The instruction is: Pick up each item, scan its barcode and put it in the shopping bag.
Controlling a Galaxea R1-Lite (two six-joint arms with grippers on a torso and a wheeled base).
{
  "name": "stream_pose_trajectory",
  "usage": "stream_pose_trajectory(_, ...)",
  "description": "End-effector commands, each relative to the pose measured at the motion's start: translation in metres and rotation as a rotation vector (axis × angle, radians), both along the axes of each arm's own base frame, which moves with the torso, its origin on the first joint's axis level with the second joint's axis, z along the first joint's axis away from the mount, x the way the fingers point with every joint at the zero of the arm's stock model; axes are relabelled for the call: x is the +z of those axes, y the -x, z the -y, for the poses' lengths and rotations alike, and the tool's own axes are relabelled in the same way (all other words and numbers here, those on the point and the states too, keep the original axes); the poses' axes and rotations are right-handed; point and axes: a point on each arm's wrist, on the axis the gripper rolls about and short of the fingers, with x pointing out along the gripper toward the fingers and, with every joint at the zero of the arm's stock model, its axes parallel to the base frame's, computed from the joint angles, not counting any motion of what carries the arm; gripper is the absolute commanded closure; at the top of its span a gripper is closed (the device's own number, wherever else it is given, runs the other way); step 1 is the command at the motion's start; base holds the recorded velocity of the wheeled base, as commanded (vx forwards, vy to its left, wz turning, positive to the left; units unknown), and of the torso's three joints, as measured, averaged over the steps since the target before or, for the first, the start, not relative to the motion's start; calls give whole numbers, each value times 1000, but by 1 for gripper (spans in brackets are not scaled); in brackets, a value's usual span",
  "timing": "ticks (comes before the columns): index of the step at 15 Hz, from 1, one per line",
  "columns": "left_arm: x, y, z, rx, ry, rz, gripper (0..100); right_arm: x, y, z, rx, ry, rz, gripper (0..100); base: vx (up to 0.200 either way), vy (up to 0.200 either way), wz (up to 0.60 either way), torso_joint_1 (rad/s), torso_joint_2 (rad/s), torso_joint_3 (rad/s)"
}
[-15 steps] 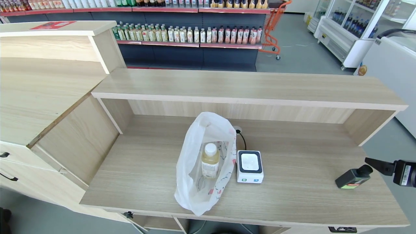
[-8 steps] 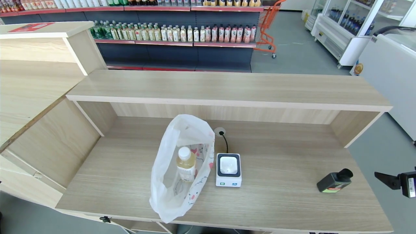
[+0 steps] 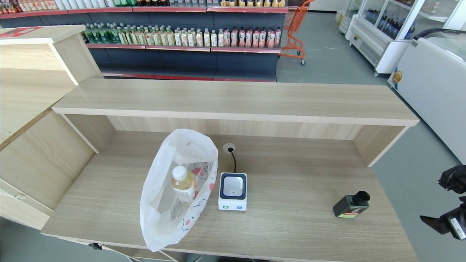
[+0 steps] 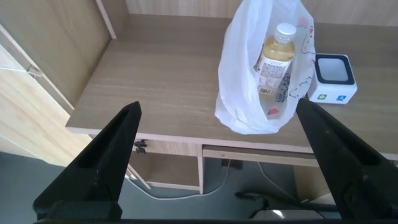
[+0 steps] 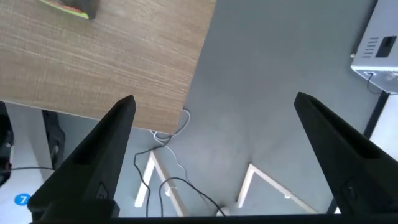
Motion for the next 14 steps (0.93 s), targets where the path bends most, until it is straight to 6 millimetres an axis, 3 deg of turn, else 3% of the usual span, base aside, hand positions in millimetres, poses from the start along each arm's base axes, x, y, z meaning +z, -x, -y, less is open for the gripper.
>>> stream_pose_trajectory(1, 0, 0, 0, 2, 1, 0, 0, -19, -8, 3, 53, 18, -102, 0, 0, 0, 0, 0, 0, 0)
stream_pose_trajectory(7, 0, 0, 0, 2, 1, 0, 0, -51, -30, -12, 286, 73, -242, 0, 0, 0, 0, 0, 0, 0)
stream_pose_trajectory(14, 0, 0, 0, 0, 1, 0, 0, -80, -74, -34, 480, 27, -199, 0, 0, 0, 0, 0, 0, 0)
